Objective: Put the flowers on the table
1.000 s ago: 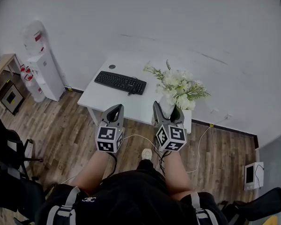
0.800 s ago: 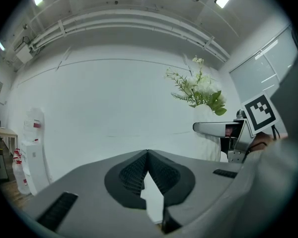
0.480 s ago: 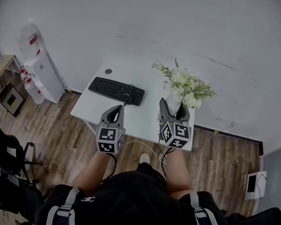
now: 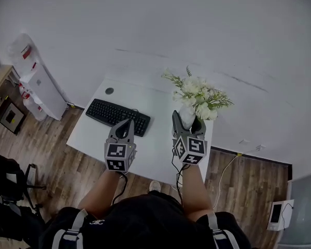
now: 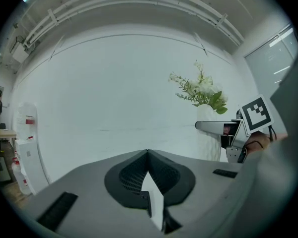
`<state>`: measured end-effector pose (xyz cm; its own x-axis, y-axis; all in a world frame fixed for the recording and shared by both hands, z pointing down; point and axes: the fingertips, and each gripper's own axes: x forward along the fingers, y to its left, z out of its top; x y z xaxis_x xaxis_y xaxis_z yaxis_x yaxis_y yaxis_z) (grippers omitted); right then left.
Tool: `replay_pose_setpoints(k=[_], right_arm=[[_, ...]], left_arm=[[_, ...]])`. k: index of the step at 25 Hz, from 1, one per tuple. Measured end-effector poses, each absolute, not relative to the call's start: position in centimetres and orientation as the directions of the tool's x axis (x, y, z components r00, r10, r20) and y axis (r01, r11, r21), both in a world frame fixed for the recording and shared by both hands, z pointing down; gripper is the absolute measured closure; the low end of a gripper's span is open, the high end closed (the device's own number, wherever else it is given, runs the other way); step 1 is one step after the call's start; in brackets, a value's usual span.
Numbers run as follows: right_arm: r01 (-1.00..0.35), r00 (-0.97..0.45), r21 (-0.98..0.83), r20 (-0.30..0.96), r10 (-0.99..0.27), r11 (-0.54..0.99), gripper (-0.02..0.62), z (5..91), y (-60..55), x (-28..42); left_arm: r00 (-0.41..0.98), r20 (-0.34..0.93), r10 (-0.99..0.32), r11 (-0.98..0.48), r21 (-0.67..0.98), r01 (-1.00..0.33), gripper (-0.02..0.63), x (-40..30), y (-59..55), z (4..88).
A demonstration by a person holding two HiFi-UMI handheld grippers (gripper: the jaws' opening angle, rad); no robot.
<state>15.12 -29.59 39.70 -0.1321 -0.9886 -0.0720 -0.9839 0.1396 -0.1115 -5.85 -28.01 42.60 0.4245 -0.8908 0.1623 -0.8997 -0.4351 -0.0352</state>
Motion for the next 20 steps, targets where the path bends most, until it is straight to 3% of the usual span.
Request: replay_pose_setpoints(k=[11, 20], right_arm=[[-0.98, -0.183, -0.076, -0.041, -0.982, 0.186, 0.238, 43.1, -42.6, 19.2], [-0.969, -0.238, -0.053, -0.045, -0.97, 0.241, 0.238, 46.5, -53.4, 17.6]], left_arm=[[0.382, 0.245, -0.891, -0.403, -0.041, -0.914, 0.604, -2.2, -36.0, 45.5], [0.355, 0.307, -0.883, -0.391, -0.063, -0.918, 0.604, -3.0, -41.0, 48.3]])
